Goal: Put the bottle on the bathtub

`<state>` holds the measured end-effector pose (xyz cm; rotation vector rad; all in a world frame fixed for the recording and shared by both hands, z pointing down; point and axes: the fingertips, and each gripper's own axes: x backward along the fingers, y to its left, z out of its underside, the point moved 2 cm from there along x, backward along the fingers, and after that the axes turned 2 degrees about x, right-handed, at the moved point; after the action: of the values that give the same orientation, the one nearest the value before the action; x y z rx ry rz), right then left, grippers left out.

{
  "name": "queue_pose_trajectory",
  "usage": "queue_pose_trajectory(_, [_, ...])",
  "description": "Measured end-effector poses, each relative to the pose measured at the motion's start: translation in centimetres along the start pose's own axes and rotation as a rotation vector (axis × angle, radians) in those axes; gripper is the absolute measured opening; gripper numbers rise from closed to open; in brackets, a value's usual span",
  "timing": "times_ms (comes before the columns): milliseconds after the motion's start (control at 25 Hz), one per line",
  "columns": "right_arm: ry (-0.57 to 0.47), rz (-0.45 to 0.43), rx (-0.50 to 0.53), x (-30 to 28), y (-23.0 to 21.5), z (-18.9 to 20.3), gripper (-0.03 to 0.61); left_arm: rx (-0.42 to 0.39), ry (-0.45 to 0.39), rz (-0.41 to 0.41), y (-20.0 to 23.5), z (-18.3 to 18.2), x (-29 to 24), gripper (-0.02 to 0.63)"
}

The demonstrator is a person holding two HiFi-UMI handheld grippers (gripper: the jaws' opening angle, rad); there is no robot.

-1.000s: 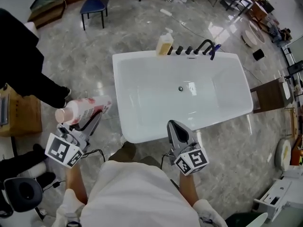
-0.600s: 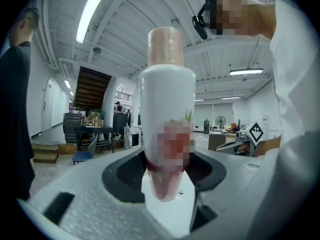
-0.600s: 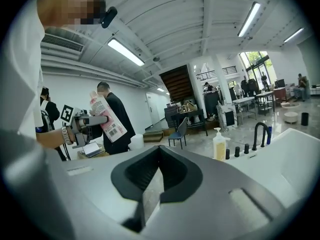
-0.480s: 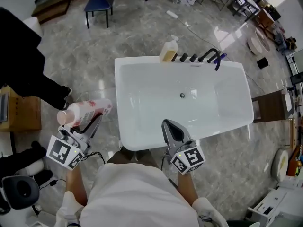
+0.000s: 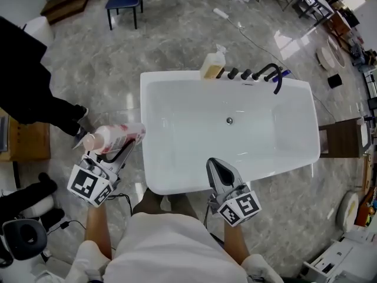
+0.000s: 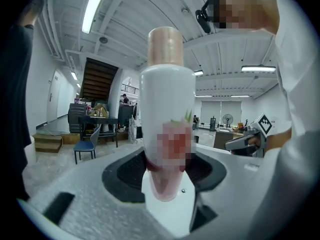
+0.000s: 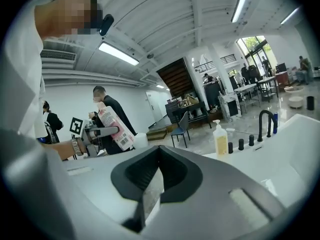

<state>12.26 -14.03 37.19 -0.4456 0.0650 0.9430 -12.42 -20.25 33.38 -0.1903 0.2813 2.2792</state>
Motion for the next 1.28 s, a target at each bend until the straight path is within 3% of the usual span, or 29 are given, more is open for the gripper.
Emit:
queue_pose_trajectory(480, [-0.022,-0.058,-0.325,-6.1,-6.6,7.6,0.009,-0.016,0.049,0.075,6.6,11.5,-15.0,0.225])
queue_pose_trajectory(920, [0.162,0.039,-0.301,-8.3,-9.7,21.2,0.009,-0.1,0.113,0.08,16.3,23.3,-27.9,0.225])
queue_pose_trajectory(1280, [0.208,0.102,-0.38,-8.0,-10.3,26.5,0.009,-0.206,0.246,0.036,23.7,29.6,-38.9,0.225])
